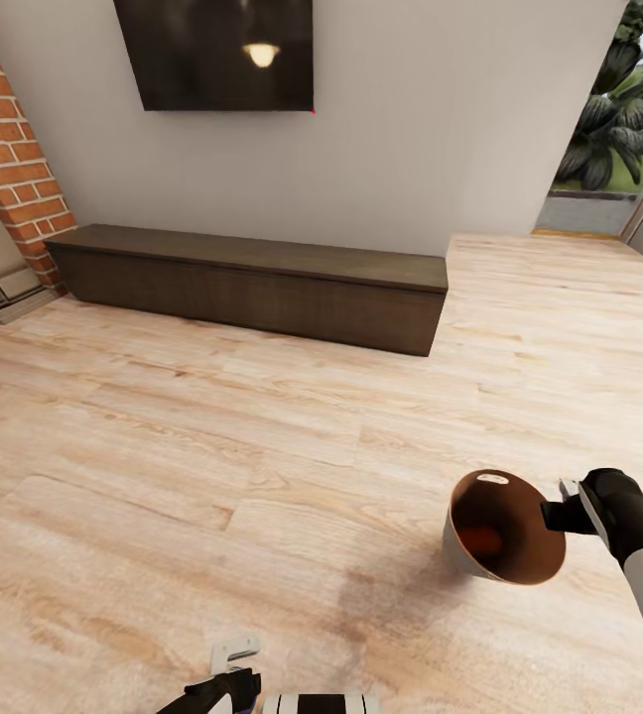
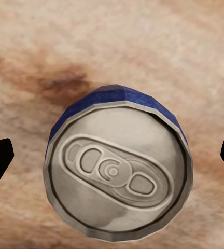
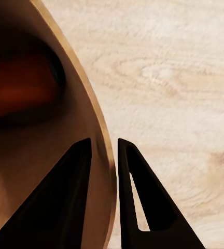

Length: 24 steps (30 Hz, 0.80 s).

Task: Put the three can of soda from the living room inside the tash can in the kitchen.

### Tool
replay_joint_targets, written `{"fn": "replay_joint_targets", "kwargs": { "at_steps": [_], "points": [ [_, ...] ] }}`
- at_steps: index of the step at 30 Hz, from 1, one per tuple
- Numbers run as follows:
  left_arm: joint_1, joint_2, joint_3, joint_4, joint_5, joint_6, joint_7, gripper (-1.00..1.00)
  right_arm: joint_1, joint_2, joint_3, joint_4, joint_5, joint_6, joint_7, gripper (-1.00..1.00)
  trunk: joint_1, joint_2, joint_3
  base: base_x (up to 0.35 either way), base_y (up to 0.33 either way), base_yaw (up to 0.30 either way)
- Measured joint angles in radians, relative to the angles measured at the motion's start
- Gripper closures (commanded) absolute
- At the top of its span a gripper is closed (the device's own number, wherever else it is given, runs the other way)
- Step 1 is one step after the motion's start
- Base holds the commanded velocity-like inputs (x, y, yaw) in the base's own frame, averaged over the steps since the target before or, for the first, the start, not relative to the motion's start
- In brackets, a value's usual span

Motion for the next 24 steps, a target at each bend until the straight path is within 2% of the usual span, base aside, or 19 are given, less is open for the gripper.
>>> {"fn": "replay_joint_targets", "kwargs": {
  "at_steps": [5, 7, 9, 11, 17, 24],
  "points": [
    [0.000, 0.000, 0.000, 0.000, 0.000, 0.000, 0.000, -1.00, 0.006, 0.003, 0.000, -0.152, -0.007, 0.091, 0.004, 1.00, 0.000, 0.000, 0.000, 0.000, 0.000, 0.000],
    [0.000, 0.000, 0.000, 0.000, 0.000, 0.000, 0.000, -1.00, 0.026, 0.002, -0.001, -0.238, 0.001, 0.136, 0.030, 1.00, 0.000, 0.000, 0.000, 0.000, 0.000, 0.000],
    [0.000, 0.000, 0.000, 0.000, 0.000, 0.000, 0.000, -1.00, 0.042, 0.002, -0.003, -0.280, -0.003, 0.147, 0.060, 1.00, 0.000, 0.000, 0.000, 0.000, 0.000, 0.000],
    [0.000, 0.000, 0.000, 0.000, 0.000, 0.000, 0.000, -1.00, 0.049, 0.002, -0.004, -0.300, -0.018, 0.149, 0.075, 1.00, 0.000, 0.000, 0.000, 0.000, 0.000, 0.000],
    [0.000, 0.000, 0.000, 0.000, 0.000, 0.000, 0.000, -1.00, 0.059, 0.000, -0.006, -0.328, 0.007, 0.146, 0.094, 1.00, 0.000, 0.000, 0.000, 0.000, 0.000, 0.000],
    [0.000, 0.000, 0.000, 0.000, 0.000, 0.000, 0.000, -1.00, 0.061, 0.001, -0.003, -0.331, -0.005, 0.147, 0.099, 1.00, 0.001, 0.000, -0.004, 0.000, 0.000, 0.000]
  ]
}}
